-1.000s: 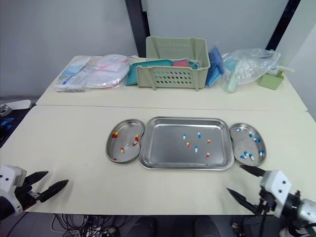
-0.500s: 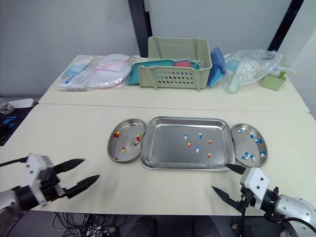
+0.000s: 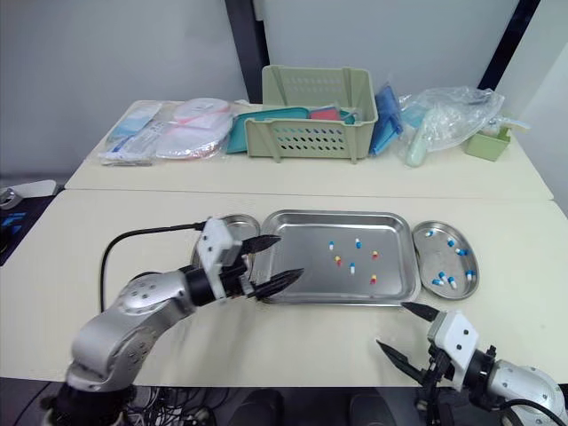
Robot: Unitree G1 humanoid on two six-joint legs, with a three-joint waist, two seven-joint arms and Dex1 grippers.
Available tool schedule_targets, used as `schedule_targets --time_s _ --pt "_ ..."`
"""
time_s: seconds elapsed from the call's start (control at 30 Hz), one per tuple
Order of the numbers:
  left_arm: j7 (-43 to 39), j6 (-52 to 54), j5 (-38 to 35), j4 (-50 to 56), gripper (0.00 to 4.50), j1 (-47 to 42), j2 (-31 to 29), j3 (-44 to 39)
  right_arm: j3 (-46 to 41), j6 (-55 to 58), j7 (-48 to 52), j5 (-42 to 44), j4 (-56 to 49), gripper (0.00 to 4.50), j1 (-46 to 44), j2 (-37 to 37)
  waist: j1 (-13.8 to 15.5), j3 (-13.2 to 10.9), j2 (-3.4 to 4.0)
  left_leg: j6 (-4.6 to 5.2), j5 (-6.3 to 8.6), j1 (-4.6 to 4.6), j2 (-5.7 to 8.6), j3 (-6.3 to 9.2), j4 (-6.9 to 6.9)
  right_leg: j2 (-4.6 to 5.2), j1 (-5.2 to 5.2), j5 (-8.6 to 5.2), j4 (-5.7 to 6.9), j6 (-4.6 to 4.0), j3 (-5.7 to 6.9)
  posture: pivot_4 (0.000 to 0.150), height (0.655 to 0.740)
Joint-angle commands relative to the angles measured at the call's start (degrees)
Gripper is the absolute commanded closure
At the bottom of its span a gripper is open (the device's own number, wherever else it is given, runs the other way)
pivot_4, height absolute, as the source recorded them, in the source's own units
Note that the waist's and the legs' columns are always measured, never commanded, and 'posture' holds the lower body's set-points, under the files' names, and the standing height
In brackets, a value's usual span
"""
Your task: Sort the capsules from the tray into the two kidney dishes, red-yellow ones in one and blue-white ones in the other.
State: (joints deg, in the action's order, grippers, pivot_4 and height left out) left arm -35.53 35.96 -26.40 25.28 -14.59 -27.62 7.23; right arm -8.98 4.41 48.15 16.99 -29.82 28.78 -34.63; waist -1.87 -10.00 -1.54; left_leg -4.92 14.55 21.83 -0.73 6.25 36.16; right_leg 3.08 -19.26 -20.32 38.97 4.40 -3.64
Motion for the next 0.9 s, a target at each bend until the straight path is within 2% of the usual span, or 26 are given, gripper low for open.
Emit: schedule_targets --time_s 0.03,0.07,0.43,0.9 --pt "-0.4 -1.8 3.8 -4.4 0.65 -3.7 0.9 3.6 -0.3 -1.9 -0.8 0.2 -0.6 0.0 0.3 0.8 0.0 0.0 0.01 0.0 0.0 0.0 0.01 0.01 0.01 0.0 0.0 0.0 0.0 0.0 0.01 0.15 0.74" --pt "-1.0 -2.4 4.9 -6.0 0.89 -5.0 1.2 4.7 -0.3 -2.1 -0.9 0.2 -0.5 0.0 0.5 1.0 0.1 0.0 0.02 0.0 0.0 -0.01 0.0 0.01 0.0 0.0 0.0 0.0 0.0 0.0 0.01 0.15 0.74" --pt "-0.9 -5.6 14.0 -19.1 0.89 -12.6 9.3 13.7 1.2 -2.5 -3.2 -0.8 -2.3 0.0 2.4 2.2 0.2 0.0 0.04 0.0 0.0 0.02 0.03 0.02 0.02 0.01 0.0 0.0 -0.01 0.0 0.02 0.15 0.74" --pt "-3.9 -9.1 20.5 -31.5 0.89 -18.0 14.0 16.0 2.1 0.3 -5.6 -0.6 -5.4 0.0 3.3 1.8 0.2 0.0 0.04 -0.01 -0.01 0.05 0.04 0.03 0.03 0.01 -0.01 0.0 -0.01 0.01 0.03 0.15 0.74"
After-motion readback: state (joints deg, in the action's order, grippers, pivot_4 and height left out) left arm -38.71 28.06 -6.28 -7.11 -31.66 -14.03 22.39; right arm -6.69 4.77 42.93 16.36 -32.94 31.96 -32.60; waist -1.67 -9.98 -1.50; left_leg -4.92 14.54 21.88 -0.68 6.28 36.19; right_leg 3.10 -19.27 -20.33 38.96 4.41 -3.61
